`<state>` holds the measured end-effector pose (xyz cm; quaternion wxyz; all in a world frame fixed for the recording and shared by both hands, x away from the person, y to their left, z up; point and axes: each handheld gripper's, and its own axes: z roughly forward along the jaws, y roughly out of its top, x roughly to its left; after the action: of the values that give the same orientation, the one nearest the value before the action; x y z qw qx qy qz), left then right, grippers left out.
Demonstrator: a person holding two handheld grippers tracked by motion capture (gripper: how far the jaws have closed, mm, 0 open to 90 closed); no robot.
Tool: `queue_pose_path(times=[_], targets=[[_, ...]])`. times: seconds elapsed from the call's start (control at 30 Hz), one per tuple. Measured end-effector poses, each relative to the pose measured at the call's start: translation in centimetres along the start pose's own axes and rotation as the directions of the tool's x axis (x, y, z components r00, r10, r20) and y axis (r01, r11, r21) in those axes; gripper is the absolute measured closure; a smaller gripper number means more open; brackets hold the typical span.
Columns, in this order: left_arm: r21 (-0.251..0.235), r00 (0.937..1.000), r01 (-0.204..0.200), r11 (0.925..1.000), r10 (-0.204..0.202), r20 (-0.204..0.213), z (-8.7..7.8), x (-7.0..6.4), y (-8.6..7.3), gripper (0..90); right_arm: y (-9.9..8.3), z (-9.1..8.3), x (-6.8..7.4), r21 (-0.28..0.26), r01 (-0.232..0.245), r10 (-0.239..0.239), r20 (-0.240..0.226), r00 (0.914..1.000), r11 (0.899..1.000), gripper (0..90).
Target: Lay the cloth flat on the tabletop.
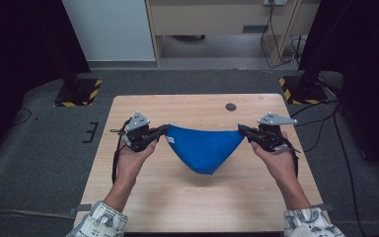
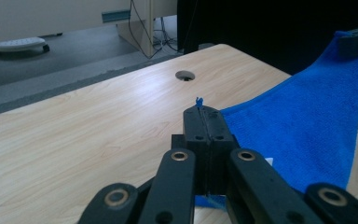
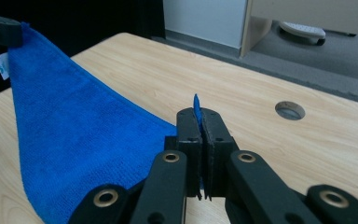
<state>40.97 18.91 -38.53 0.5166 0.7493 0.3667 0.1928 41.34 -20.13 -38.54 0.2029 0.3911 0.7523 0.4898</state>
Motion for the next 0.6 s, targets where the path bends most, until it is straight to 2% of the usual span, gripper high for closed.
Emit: queue_pose_path(times=[0.13,0.27,0.43,0.6], targets=[[-0.008,0.9996,-0.026,0.9996,0.026,0.007,-0.8,-0.8,1.0,90.0,1.1,-1.2,0.5,-0.015,0.008,-0.008,-0.005,1.0000,1.000,87.9],[-0.018,0.9993,-0.035,0.9992,0.035,0.014,-1.5,-1.3,2.0,90.0,2.4,-2.2,1.1,-0.022,0.025,-0.025,-0.004,0.9997,0.999,87.9],[-0.018,0.9998,-0.021,0.9996,0.021,0.007,-1.6,-1.1,3.0,90.0,3.7,-2.6,1.2,-0.015,0.041,-0.041,0.008,0.9991,0.999,87.9],[-0.038,0.9989,-0.045,0.9983,0.046,0.010,-3.4,-1.9,4.1,90.0,4.9,-4.2,1.7,-0.040,0.059,-0.058,0.002,0.9983,0.997,87.9]])
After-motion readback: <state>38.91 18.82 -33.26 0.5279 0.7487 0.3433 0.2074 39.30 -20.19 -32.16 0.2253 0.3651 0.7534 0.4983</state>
